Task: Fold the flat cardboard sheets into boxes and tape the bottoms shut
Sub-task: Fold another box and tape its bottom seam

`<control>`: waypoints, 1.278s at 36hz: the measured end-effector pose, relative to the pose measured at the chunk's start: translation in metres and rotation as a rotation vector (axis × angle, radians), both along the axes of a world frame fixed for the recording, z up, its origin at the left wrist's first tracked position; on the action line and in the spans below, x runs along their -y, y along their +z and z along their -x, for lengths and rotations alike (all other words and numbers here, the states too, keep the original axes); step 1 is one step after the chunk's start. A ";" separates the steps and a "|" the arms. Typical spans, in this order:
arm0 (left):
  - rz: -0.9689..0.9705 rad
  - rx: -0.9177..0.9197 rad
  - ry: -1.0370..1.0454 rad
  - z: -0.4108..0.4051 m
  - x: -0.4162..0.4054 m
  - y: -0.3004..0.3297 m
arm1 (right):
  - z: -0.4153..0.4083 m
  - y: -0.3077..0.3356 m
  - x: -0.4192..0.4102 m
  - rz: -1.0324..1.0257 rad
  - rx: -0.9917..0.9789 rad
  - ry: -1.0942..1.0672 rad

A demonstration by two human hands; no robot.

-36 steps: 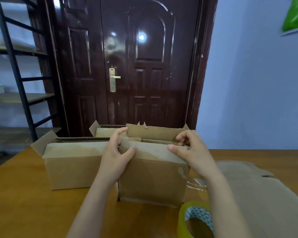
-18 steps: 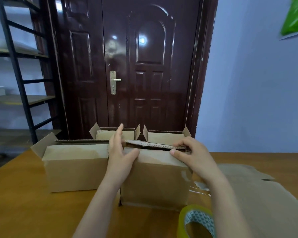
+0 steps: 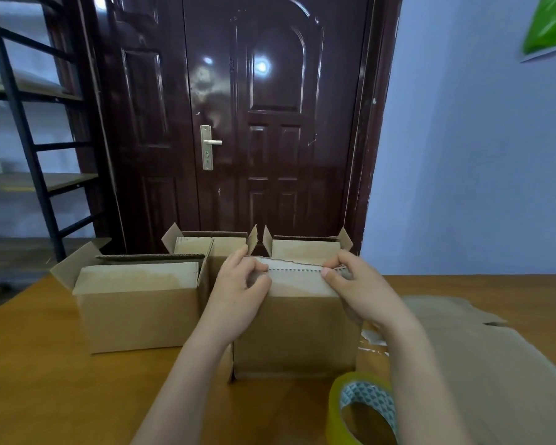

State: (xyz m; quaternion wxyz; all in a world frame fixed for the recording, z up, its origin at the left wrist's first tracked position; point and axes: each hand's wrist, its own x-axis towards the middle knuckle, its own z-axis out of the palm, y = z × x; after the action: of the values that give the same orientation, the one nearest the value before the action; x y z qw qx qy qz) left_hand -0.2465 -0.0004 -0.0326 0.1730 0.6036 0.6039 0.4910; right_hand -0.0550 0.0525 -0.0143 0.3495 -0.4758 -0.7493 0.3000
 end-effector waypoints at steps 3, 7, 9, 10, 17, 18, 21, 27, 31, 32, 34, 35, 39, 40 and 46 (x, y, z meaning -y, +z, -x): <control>0.045 -0.022 0.007 0.000 0.003 0.003 | 0.001 0.001 0.001 0.001 0.013 0.004; 0.049 -0.066 0.006 -0.001 0.005 0.004 | 0.001 0.000 0.001 0.027 0.029 0.011; 0.033 -0.093 0.015 0.000 0.004 0.004 | 0.001 -0.002 0.001 0.042 0.018 0.009; 0.023 -0.090 0.015 0.000 0.004 0.003 | 0.002 -0.002 0.001 0.046 0.010 0.006; 0.021 -0.043 -0.035 0.006 0.007 0.003 | -0.001 -0.006 -0.002 0.054 -0.059 0.022; 0.044 -0.057 -0.056 0.010 0.007 0.003 | -0.002 -0.008 -0.003 0.079 -0.098 0.033; 0.117 -0.126 -0.130 0.018 0.008 0.005 | -0.005 -0.010 -0.004 0.123 -0.163 0.050; 0.138 -0.158 -0.139 0.019 0.006 -0.001 | -0.002 -0.015 -0.004 0.045 -0.159 0.009; 0.105 -0.106 -0.097 0.016 0.002 -0.008 | -0.004 -0.021 -0.007 0.033 -0.177 0.008; 0.119 -0.143 -0.086 0.015 0.001 -0.014 | -0.004 -0.025 -0.007 0.049 -0.154 0.025; 0.146 -0.204 -0.065 0.011 -0.001 -0.030 | -0.002 -0.039 -0.005 0.069 -0.112 0.041; 0.127 -0.182 -0.045 0.010 -0.001 -0.036 | -0.001 -0.045 -0.003 0.044 -0.110 0.008; 0.097 -0.189 0.010 0.019 0.003 -0.024 | 0.013 -0.036 -0.005 -0.046 -0.085 -0.069; 0.142 -0.244 0.018 0.022 0.003 -0.020 | 0.017 -0.032 -0.005 -0.021 -0.041 -0.061; 0.223 -0.335 -0.026 0.027 -0.001 -0.024 | 0.021 -0.035 -0.008 0.008 0.116 -0.046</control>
State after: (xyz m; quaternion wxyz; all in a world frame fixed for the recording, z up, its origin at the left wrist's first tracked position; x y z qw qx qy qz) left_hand -0.2733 0.0001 -0.0569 0.1424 0.6617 0.6669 0.3116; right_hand -0.0760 0.0608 -0.0491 0.3102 -0.5111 -0.7559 0.2668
